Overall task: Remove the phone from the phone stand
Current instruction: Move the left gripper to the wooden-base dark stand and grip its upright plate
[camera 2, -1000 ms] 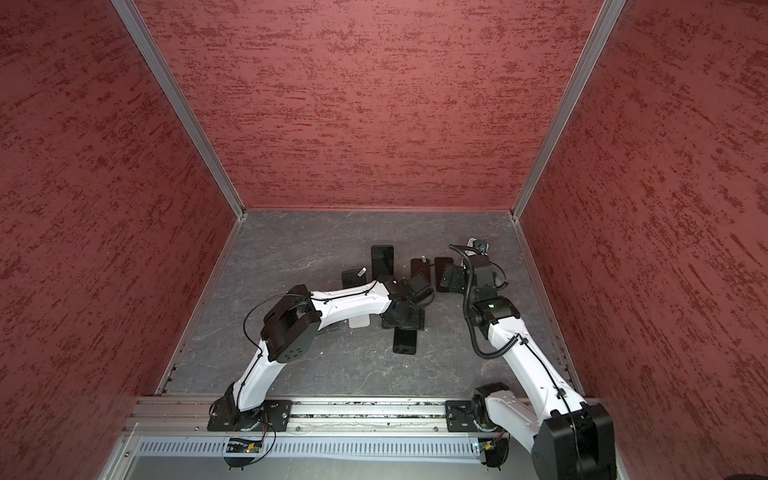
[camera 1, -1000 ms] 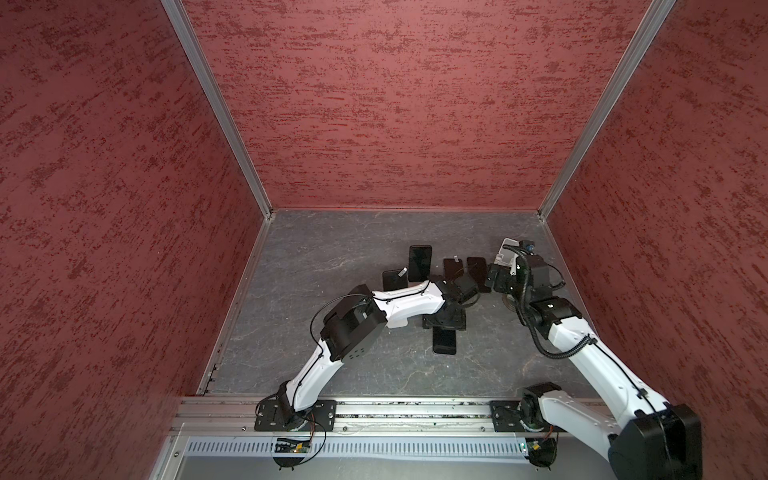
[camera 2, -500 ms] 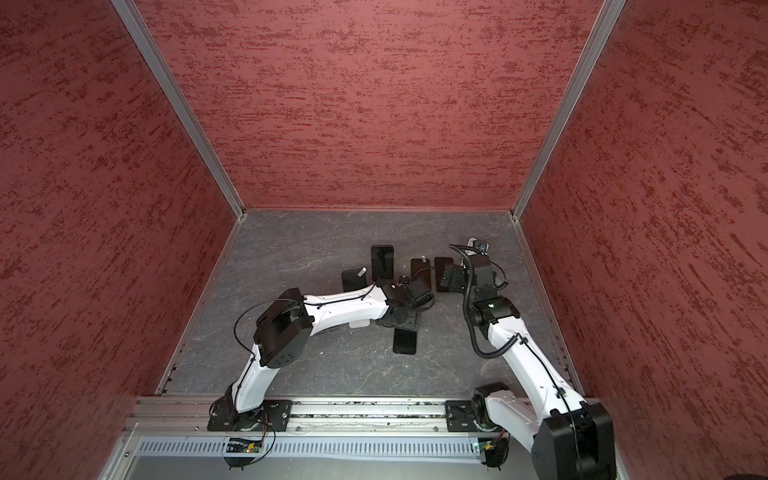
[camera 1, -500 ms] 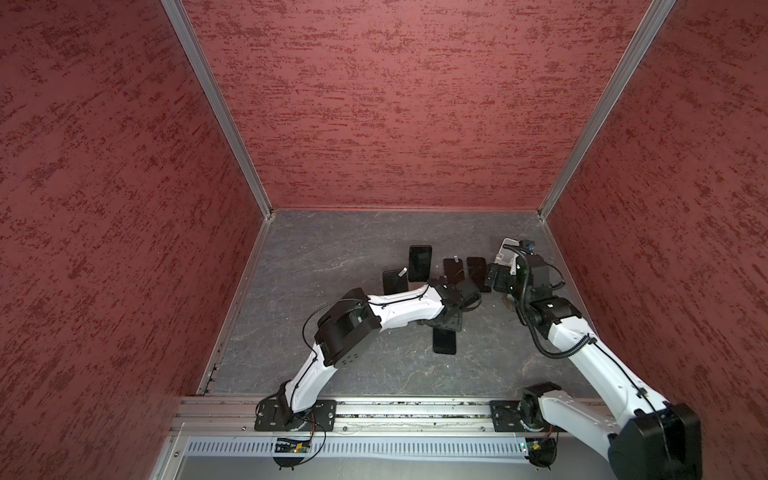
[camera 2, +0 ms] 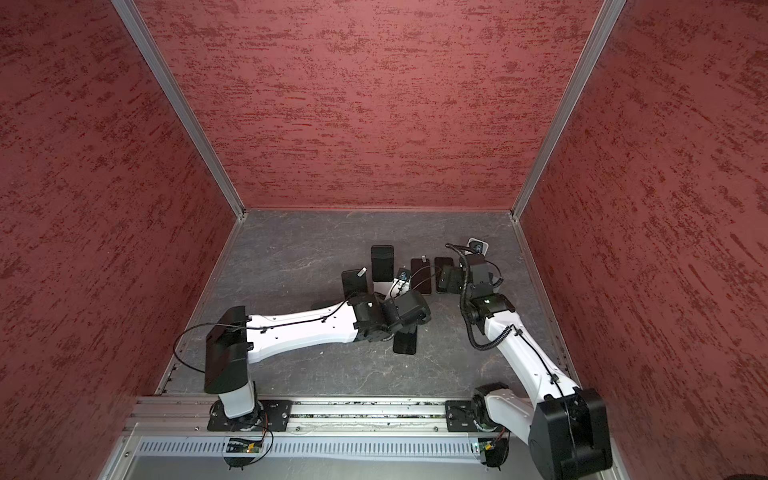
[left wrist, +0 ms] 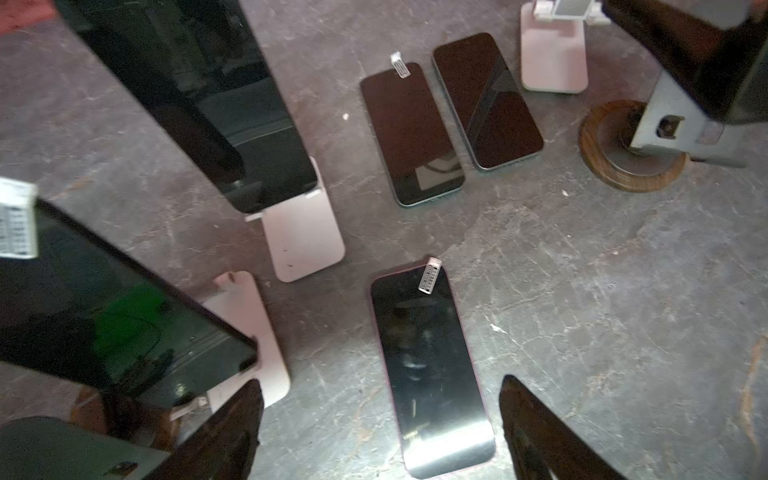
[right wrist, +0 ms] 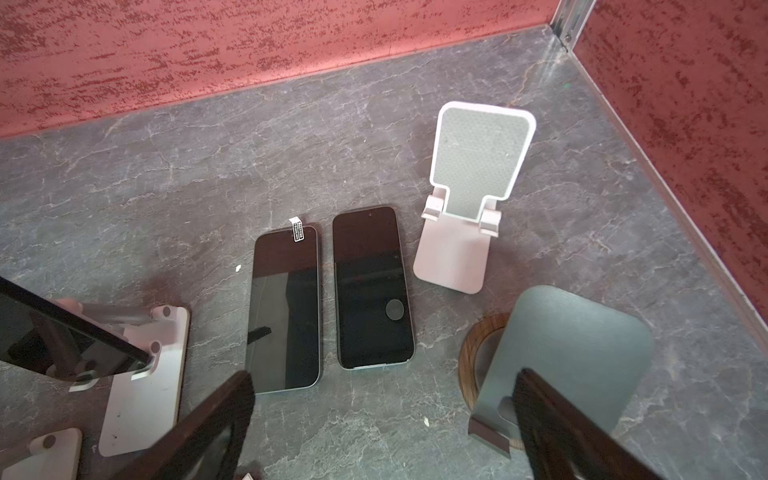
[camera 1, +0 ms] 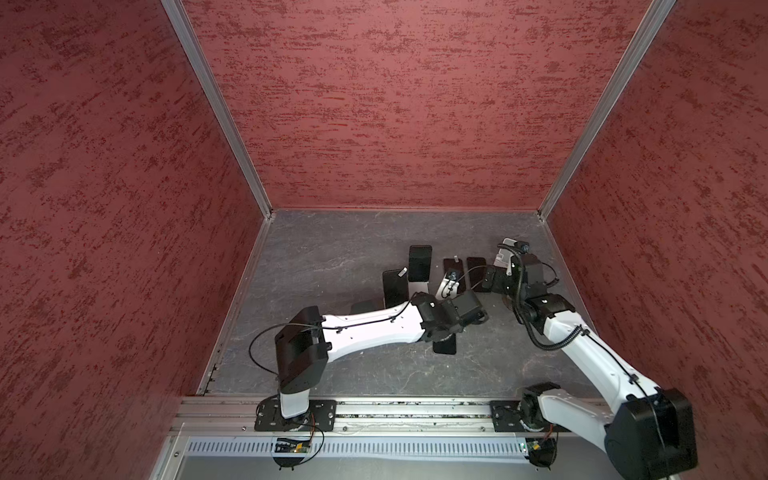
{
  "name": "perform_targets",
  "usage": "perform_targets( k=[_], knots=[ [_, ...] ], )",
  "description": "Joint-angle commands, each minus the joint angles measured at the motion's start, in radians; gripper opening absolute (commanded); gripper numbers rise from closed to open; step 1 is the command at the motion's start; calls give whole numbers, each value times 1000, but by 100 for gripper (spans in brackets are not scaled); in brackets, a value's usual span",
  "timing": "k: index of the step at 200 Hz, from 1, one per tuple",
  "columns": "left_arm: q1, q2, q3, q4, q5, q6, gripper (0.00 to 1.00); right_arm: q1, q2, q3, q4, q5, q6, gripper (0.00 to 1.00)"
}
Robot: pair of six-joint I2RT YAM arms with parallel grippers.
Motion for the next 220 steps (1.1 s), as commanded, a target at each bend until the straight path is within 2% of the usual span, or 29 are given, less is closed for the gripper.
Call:
perform_targets(
  k=[1,28,75,126,164,220],
  knots=[
    [-15,-78,-91,47,-140,-42,89,-7,11,27,8,-24,8,99],
    [-17,-181,-202,23,-195,-147,91,-7,28,39,7,-47,25,99],
    [-15,-315,-329,-115,-292,-362,94,-4,60,78,-3,-126,60,99],
    [33,-367,-387,-281,-290,-545,100,13,101,131,18,-240,103,99],
    [120,-390,-444,-285,-203,-546,100,55,113,178,-4,-241,117,99],
    [269,-457,-565,-61,-2,-433,100,79,74,201,-15,-218,138,99]
  ],
)
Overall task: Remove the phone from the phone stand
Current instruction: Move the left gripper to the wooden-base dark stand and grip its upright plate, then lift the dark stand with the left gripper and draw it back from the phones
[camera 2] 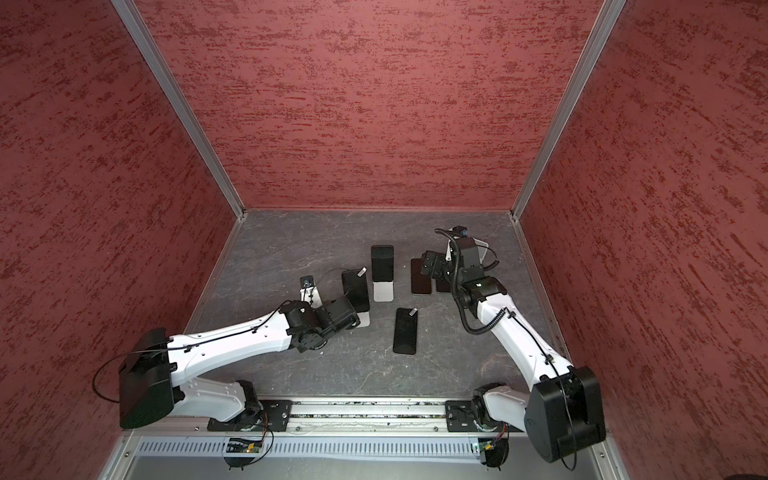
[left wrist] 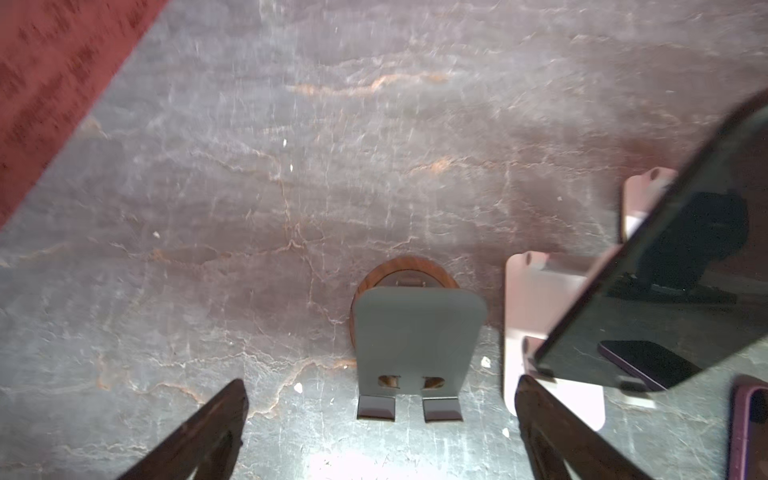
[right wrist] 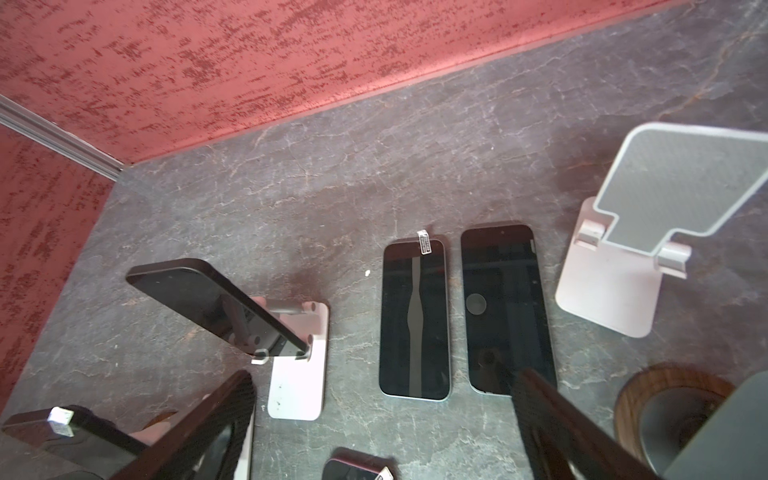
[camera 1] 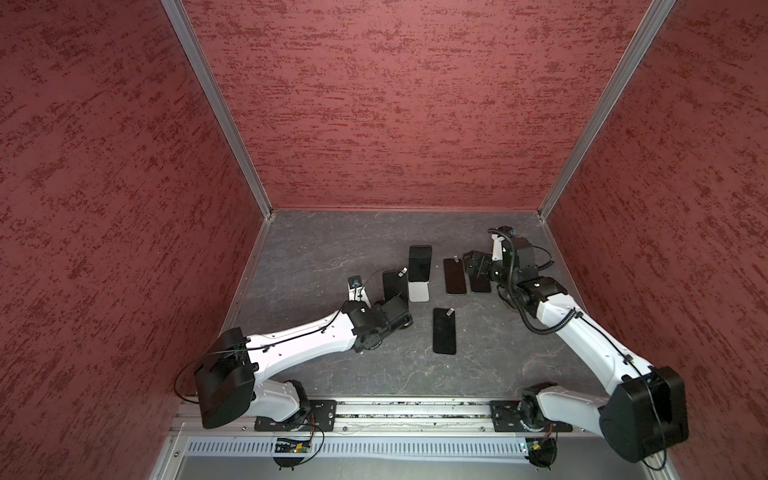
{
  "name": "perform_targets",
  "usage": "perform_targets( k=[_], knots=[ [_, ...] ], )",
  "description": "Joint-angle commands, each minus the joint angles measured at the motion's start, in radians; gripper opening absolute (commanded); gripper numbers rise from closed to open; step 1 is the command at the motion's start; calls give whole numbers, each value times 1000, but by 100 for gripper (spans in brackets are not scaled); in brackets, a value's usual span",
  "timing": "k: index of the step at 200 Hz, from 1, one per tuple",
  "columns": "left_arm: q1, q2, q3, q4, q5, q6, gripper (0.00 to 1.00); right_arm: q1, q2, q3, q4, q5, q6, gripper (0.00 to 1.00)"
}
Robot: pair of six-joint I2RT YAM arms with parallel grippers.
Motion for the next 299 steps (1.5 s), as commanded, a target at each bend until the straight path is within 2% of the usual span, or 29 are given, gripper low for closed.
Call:
perform_targets(
  k=[1,101,144,201,231,250,273,299],
  knots=[
    [39,-30,-27,124,108,65,100,9,-32,31,-12,6,25,99],
    [130,60,-36,223,183,146,100,11,-66,13,-30,42,11,99],
    [146,104,-47,232,172,147,97,12,-69,-8,-25,53,5,99],
    [161,121,-98,351,191,202,92,12,-66,-15,-32,59,3,99],
    [161,122,-110,360,182,206,82,12,-75,-18,-36,66,3,99],
    [161,127,-111,354,173,207,69,12,-77,-19,-36,63,6,99],
    [162,129,-106,345,162,205,59,12,-75,-18,-37,60,8,99],
    [163,123,-104,335,150,211,55,12,-78,-18,-39,60,9,99]
  ],
)
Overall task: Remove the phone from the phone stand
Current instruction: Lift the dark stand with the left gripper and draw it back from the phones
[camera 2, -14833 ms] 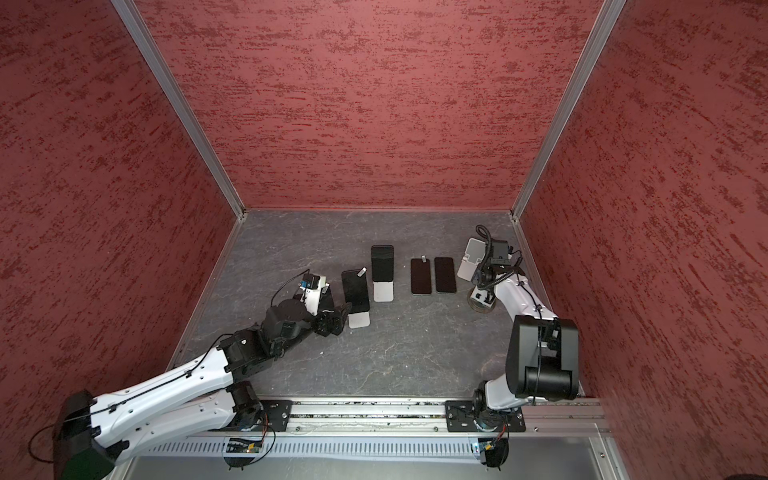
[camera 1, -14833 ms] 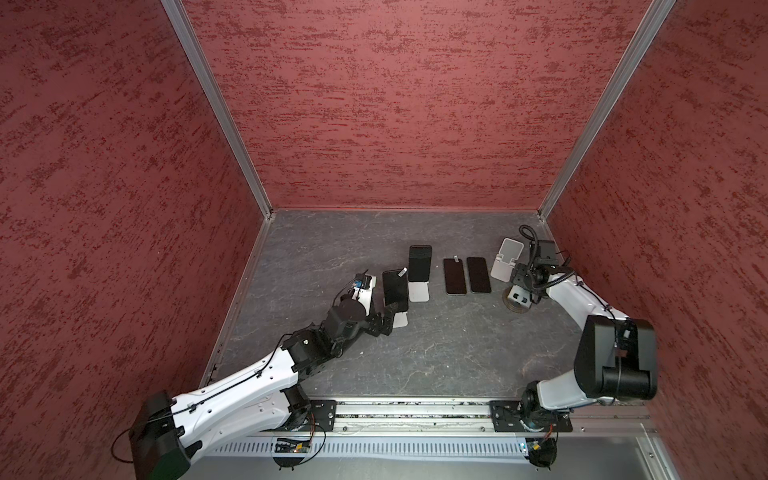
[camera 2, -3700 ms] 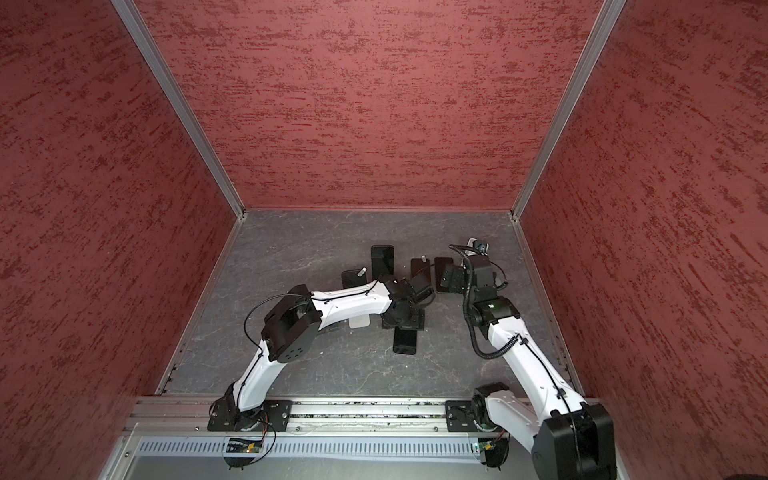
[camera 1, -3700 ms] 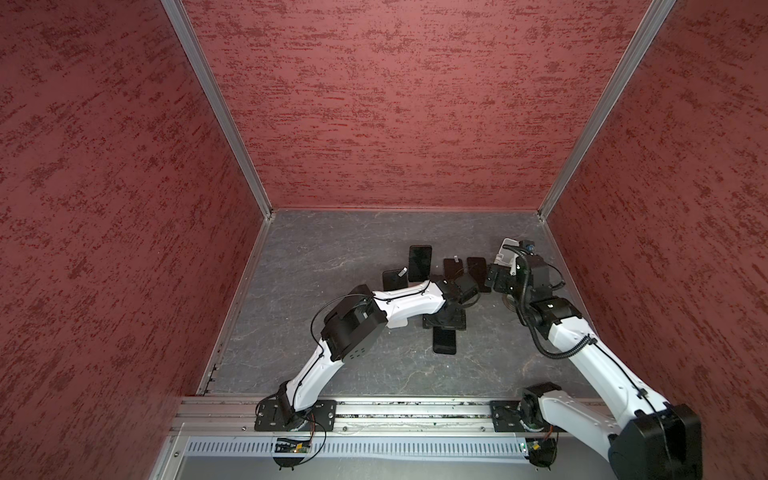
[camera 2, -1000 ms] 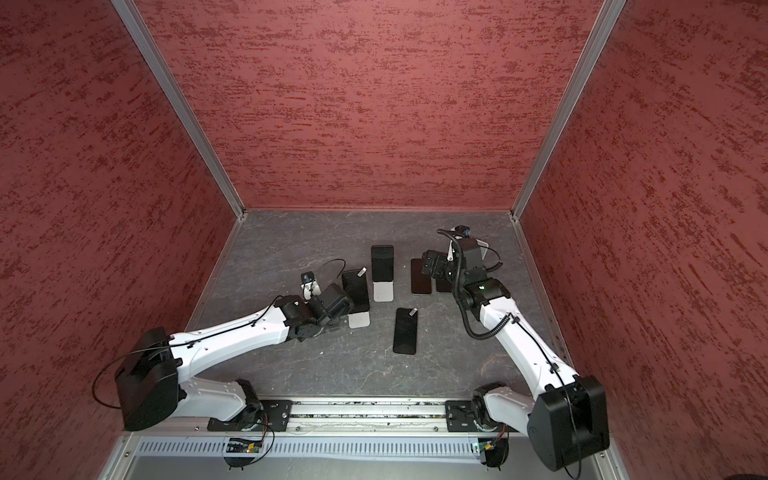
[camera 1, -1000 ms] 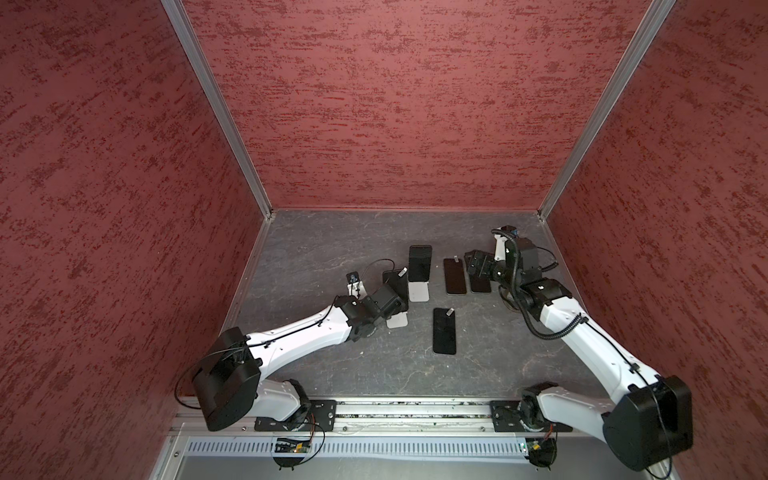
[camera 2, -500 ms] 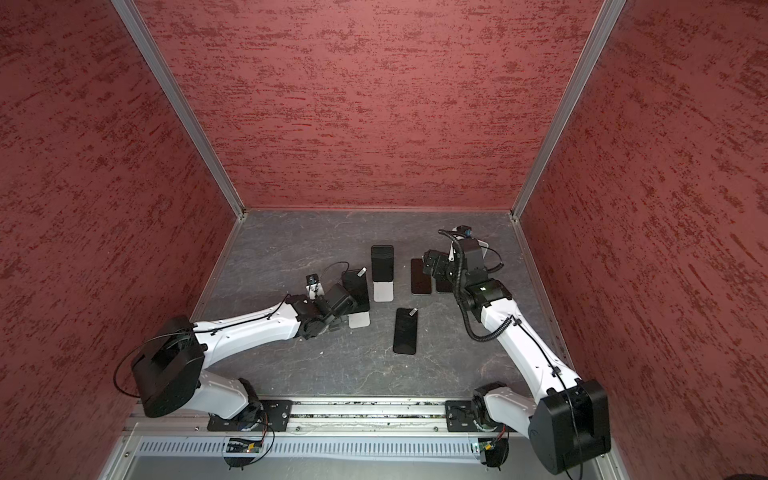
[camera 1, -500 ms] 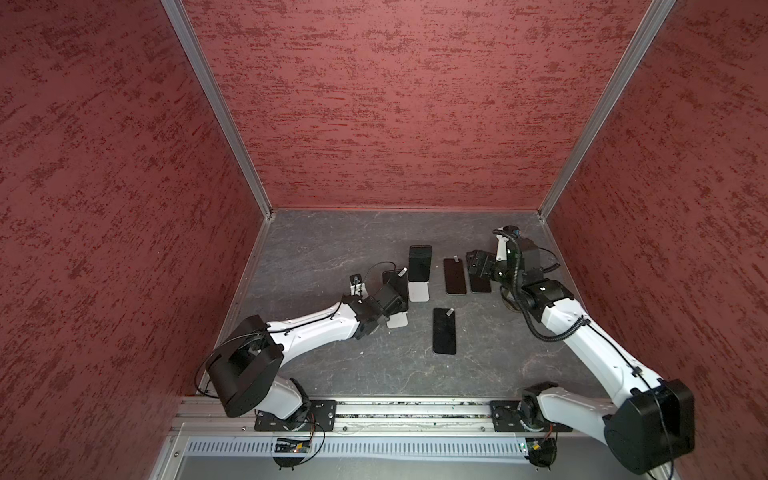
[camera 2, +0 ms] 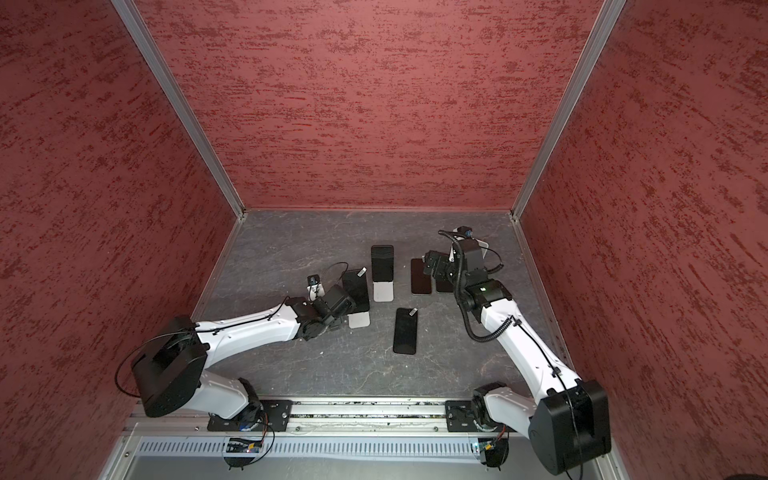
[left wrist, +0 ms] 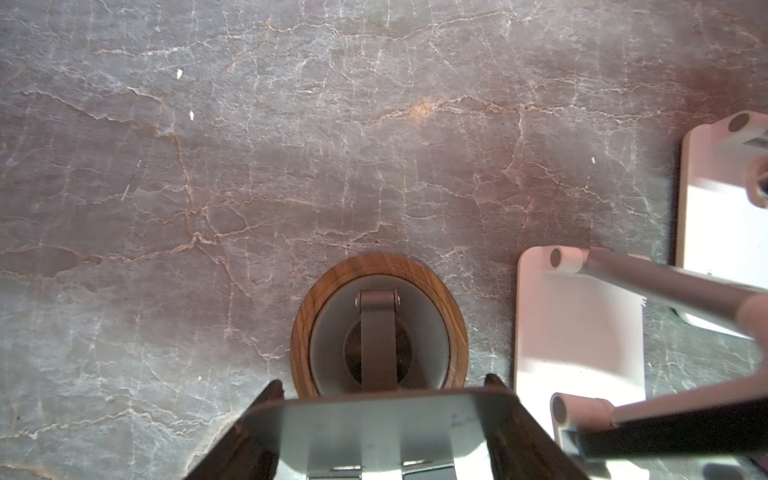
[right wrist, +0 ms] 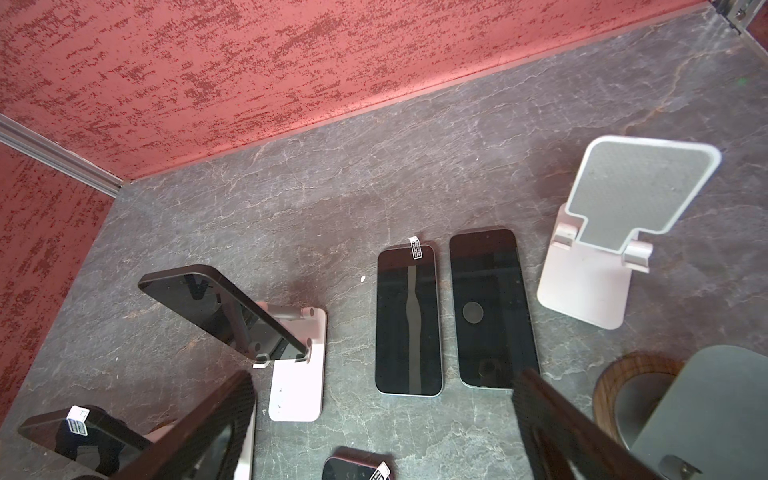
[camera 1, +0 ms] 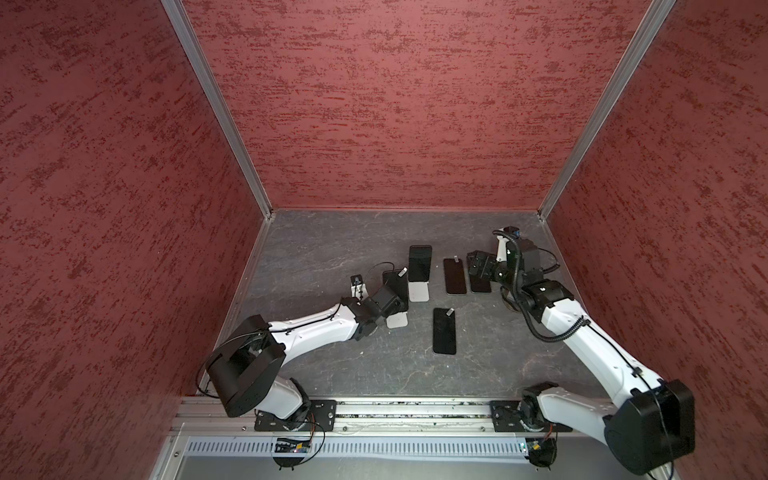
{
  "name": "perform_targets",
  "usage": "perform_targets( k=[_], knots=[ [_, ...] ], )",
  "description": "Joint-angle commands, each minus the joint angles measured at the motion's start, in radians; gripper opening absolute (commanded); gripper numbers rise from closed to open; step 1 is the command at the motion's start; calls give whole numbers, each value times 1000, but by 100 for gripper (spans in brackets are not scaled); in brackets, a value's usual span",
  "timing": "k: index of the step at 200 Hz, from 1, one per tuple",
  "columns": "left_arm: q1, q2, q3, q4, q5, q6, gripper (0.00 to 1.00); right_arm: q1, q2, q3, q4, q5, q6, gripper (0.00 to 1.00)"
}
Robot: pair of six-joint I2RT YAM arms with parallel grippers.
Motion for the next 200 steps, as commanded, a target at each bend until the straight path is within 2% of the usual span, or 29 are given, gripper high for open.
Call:
perform_targets(
  k=[1,73,108,150,200],
  knots=[
    [5,10,-3,0,-33,6,55,7,-24,-12,-11,19,-2,99],
    [25,-74,31,-49,-83,65,54,7,-25,-17,-13,23,-2,99],
    [65,-135,42,-54,-93,120,54,8,-23,-16,-10,23,-4,99],
    [183,-194,54,-12,-51,229,54,8,-22,-18,-13,23,-3,99],
    [333,-194,75,82,16,350,54,8,-11,-15,-9,30,-8,99]
  ],
)
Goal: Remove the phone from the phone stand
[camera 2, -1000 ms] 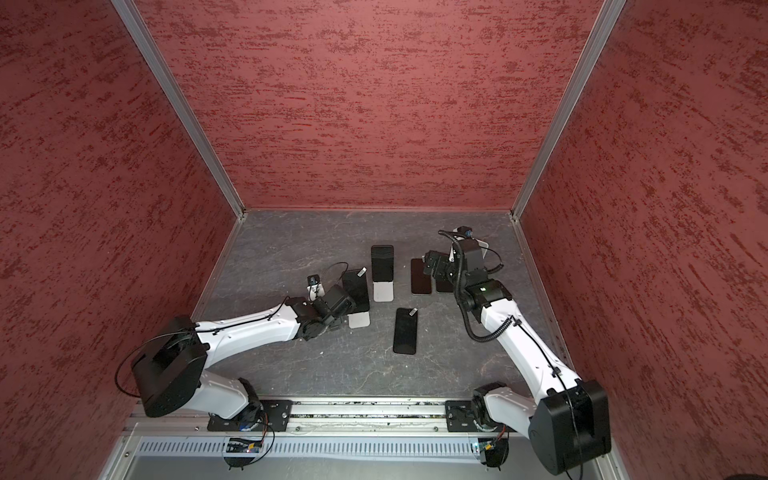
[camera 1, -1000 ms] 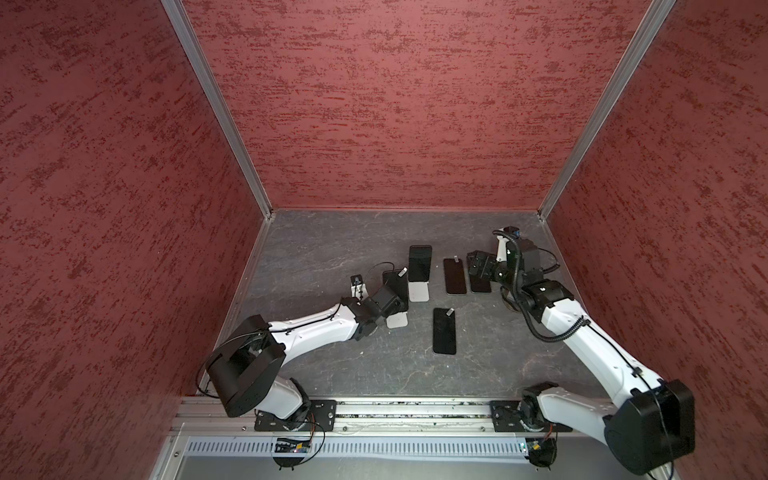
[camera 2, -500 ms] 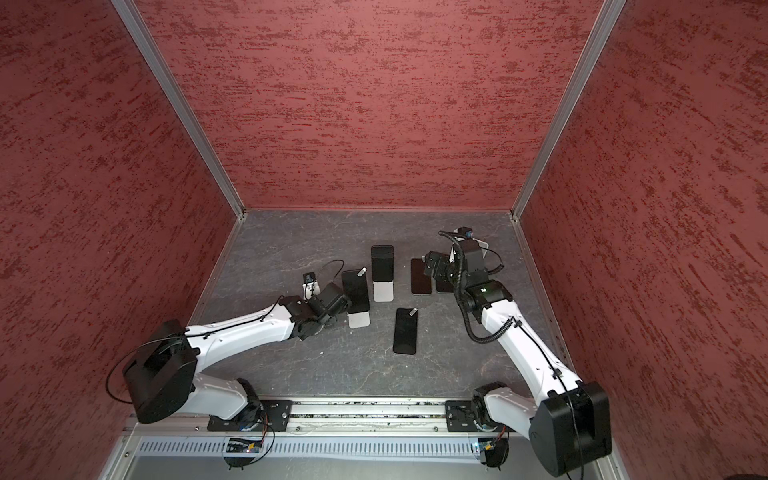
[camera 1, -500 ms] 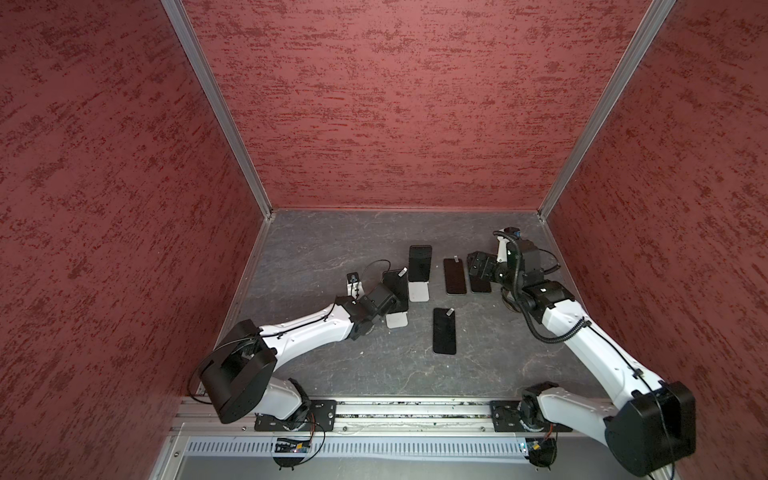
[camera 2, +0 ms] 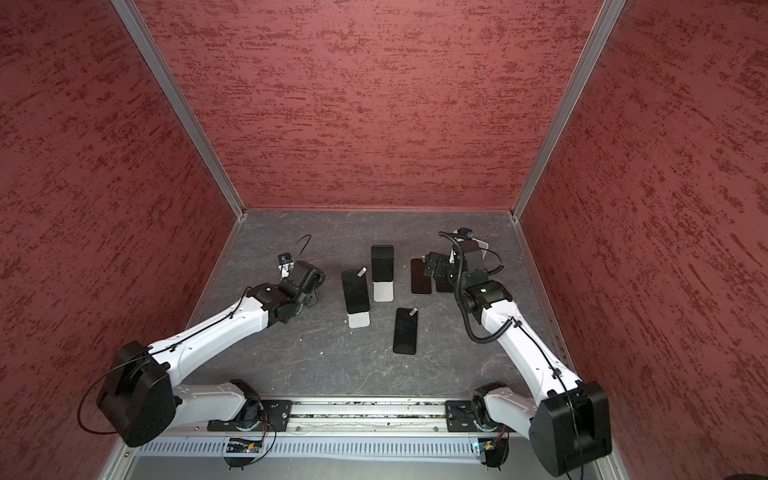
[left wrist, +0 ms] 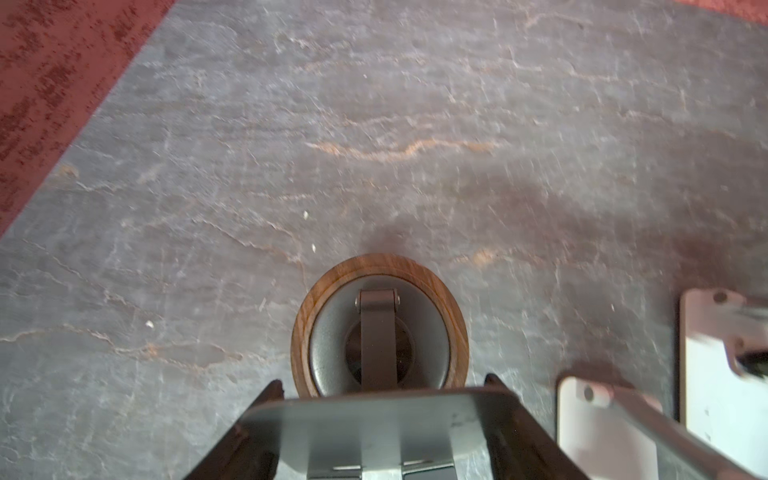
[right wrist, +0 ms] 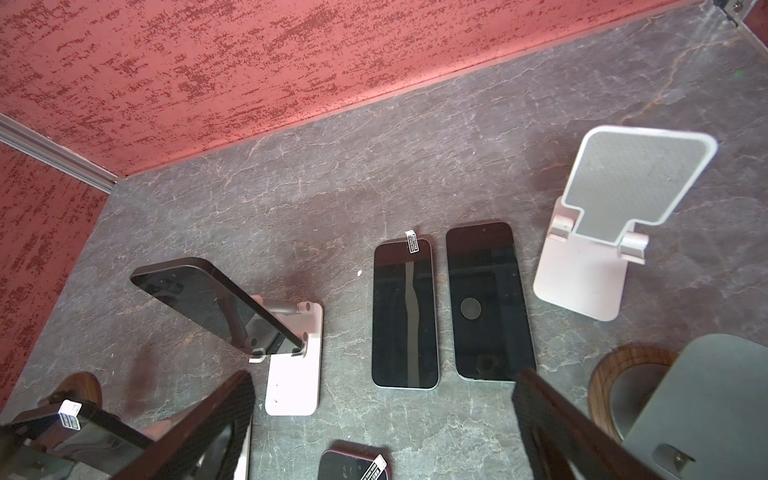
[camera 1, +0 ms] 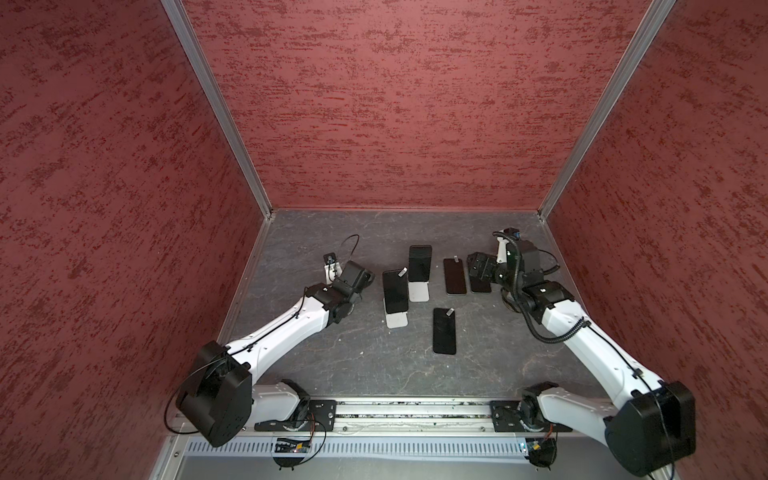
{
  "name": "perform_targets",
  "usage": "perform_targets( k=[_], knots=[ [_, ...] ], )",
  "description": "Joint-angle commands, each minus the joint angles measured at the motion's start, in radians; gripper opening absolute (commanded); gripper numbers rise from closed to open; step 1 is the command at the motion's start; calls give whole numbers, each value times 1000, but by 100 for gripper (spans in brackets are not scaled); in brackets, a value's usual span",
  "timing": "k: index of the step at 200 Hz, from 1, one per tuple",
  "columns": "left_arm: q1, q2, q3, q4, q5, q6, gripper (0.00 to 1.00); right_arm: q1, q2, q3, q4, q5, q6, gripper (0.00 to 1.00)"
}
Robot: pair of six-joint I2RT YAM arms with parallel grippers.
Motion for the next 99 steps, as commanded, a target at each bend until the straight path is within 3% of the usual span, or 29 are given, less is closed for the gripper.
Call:
perform_targets(
  k=[1,39,99],
  knots=[
    [56,-13,26,96,35,89,54,7,-3,-6,2,27,-8,99],
    [153,37,39,160,94,119,54,7,18,-1,2,28,-13,99],
    [222,167,87,214,139,139,54,8,43,19,-10,41,-37,99]
  ],
)
